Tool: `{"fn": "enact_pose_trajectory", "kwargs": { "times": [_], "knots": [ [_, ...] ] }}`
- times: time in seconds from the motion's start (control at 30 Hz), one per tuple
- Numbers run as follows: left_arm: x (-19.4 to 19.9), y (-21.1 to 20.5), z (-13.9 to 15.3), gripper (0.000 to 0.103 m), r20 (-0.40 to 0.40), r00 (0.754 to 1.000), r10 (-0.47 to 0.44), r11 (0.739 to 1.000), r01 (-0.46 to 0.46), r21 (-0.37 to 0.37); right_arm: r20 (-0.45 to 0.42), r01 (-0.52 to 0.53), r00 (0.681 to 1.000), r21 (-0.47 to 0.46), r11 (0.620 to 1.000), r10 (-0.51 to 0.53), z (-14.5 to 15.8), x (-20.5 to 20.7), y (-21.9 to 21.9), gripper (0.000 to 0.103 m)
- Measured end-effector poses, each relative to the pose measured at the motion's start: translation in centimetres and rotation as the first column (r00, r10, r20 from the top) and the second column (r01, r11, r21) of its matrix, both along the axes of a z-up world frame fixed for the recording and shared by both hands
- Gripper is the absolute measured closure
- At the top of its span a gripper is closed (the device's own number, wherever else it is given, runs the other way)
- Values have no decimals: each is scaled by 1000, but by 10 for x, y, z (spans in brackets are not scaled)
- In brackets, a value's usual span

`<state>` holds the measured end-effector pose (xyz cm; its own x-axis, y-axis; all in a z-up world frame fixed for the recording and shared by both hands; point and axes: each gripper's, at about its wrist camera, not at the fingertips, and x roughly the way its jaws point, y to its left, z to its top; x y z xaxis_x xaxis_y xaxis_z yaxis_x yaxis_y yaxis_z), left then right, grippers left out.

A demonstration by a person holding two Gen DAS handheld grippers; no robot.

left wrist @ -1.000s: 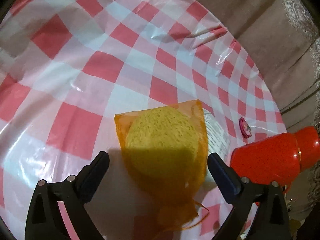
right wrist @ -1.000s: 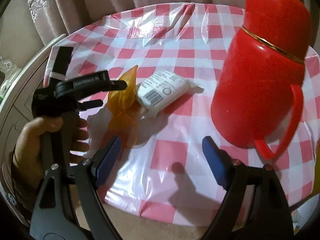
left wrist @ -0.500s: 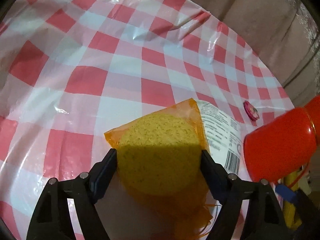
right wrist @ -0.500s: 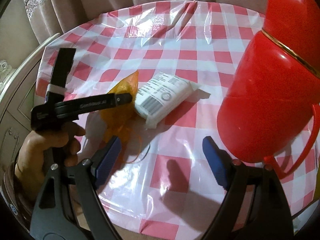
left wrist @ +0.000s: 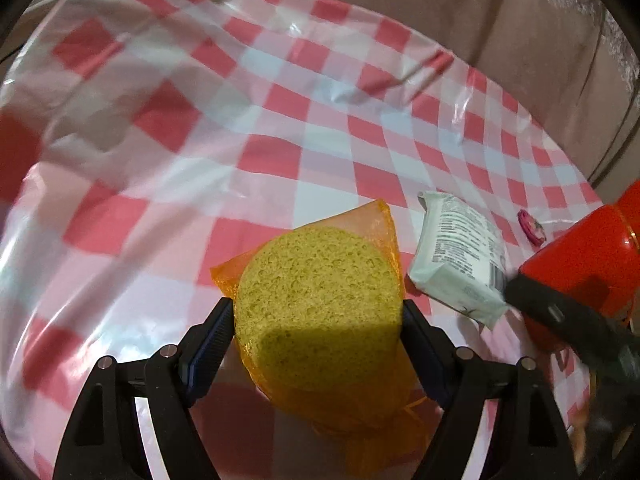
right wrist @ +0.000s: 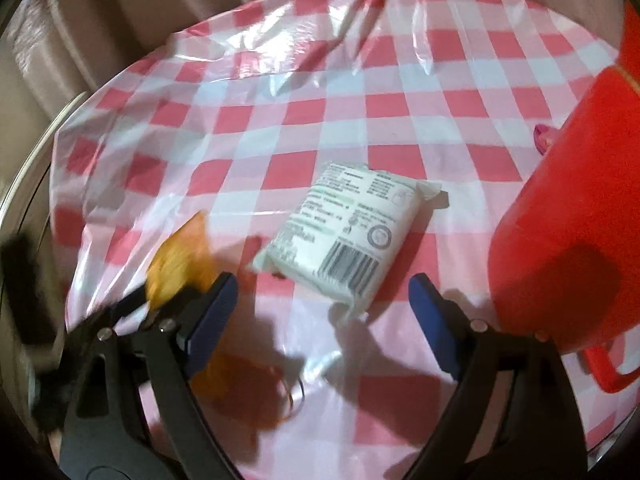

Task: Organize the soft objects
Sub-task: 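Grasp the white barcode packet with the right tool while the left tool holds the bag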

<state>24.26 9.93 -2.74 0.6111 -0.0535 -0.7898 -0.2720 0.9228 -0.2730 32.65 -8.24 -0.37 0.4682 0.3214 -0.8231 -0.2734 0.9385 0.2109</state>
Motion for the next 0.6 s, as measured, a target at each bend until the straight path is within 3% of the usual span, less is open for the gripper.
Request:
{"fn": "enact_pose_trajectory", "kwargs": {
  "times": [0.33,0.6],
  "knots": [
    [-42,-10,14,22,66,997,43,999,-43,-1,-7,90,996,-91,992,-91,-19,41,22,13],
    [-43,-9,12,22,65,996,63,998,-62,-10,4,35,999,-203,979,-35,-45,57,35,14]
  ]
}}
